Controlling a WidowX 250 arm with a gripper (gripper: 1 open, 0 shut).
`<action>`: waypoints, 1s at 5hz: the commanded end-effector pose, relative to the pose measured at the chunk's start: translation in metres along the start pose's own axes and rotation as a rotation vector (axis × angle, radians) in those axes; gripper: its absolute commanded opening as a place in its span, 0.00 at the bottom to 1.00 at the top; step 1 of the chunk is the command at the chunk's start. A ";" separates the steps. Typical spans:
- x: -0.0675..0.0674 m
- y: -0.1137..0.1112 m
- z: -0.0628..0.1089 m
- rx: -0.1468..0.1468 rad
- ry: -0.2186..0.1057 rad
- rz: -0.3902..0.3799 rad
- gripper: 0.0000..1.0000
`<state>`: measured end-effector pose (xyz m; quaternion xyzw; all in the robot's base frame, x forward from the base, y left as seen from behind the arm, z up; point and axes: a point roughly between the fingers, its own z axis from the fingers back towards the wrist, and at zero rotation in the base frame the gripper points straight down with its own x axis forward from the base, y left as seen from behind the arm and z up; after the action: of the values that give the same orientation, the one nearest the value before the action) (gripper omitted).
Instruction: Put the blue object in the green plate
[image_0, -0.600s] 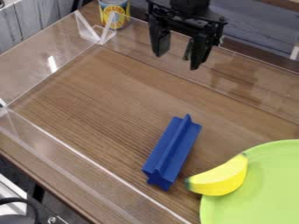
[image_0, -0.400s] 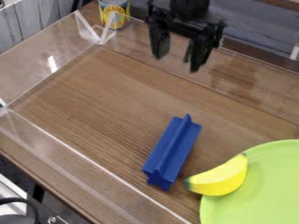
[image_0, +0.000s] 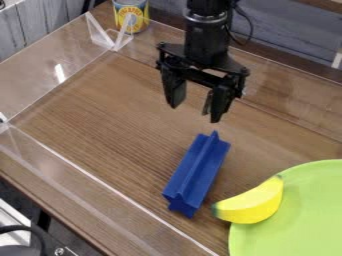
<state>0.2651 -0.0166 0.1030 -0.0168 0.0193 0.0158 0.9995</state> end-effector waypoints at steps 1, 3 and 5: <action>-0.002 -0.005 0.005 -0.009 -0.043 -0.010 1.00; -0.007 -0.010 -0.007 -0.021 -0.034 -0.022 1.00; -0.010 -0.013 -0.020 -0.038 -0.021 -0.046 1.00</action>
<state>0.2523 -0.0285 0.0790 -0.0347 0.0192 -0.0025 0.9992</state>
